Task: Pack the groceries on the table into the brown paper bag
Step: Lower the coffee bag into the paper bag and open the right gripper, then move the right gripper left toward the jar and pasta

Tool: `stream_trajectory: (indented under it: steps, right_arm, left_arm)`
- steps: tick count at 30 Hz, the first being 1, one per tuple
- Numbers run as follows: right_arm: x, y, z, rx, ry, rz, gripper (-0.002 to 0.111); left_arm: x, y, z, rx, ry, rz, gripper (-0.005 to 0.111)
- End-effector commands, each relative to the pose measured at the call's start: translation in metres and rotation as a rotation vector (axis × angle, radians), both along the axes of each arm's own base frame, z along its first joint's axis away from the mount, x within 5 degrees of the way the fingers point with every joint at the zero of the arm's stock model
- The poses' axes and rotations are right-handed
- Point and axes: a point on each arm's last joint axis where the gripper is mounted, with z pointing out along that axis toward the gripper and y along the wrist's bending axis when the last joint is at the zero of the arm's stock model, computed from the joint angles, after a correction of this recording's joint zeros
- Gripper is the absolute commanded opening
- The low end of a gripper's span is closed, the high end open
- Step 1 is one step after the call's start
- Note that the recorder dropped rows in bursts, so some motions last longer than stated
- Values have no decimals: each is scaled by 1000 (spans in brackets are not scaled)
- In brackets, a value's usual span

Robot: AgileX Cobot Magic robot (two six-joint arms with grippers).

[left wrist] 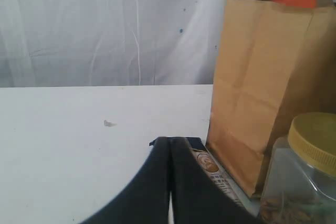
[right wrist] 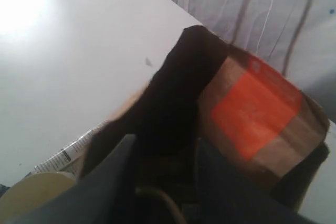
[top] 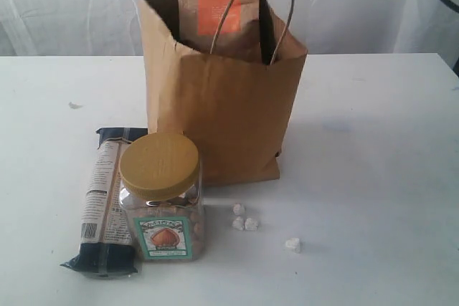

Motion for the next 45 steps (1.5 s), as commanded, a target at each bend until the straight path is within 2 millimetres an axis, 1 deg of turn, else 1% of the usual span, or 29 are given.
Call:
stream_trajectory:
  steps: [1,10,12,14,17,21,23,26,28,31,33,36,40,41,45]
  right_arm:
    - [0,-1,0,-34,-16,4,41]
    - [1,-2,1,-47,-32,-4,41]
    - [-1,-3,3,-43,-41,-6,41]
    - [-5,-6,11,-29,-71,-16,41]
    - [-16,-12,30,4,-139,-39,41]
    - [-37,-23,60,62,-256,-79,41]
    - [-47,-28,70,70,-295,-85,41]
    - [-64,-35,78,40,-312,-62,41]
    - [-77,-39,81,14,-283,-35,41]
    - [-94,-44,77,-8,-151,-19,35]
    - [-105,-47,73,-46,-65,5,29]
    - [-117,-52,67,-132,15,53,18]
    - [-129,-56,71,-137,10,65,2]
    - [-132,-57,73,-128,6,69,0]
    - [-145,-54,78,-112,-16,105,0]
  left_arm:
    - [0,0,-1,10,1,-3,0]
    - [0,0,-1,10,1,-3,0]
    - [0,0,-1,10,1,-3,0]
    - [0,0,-1,10,1,-3,0]
    - [0,0,-1,10,1,-3,0]
    - [0,0,-1,10,1,-3,0]
    - [0,0,-1,10,1,-3,0]
    - [0,0,-1,10,1,-3,0]
    - [0,0,-1,10,1,-3,0]
    - [0,0,-1,10,1,-3,0]
    - [0,0,-1,10,1,-3,0]
    - [0,0,-1,10,1,-3,0]
    - [0,0,-1,10,1,-3,0]
    - [0,0,-1,10,1,-3,0]
    - [0,0,-1,10,1,-3,0]
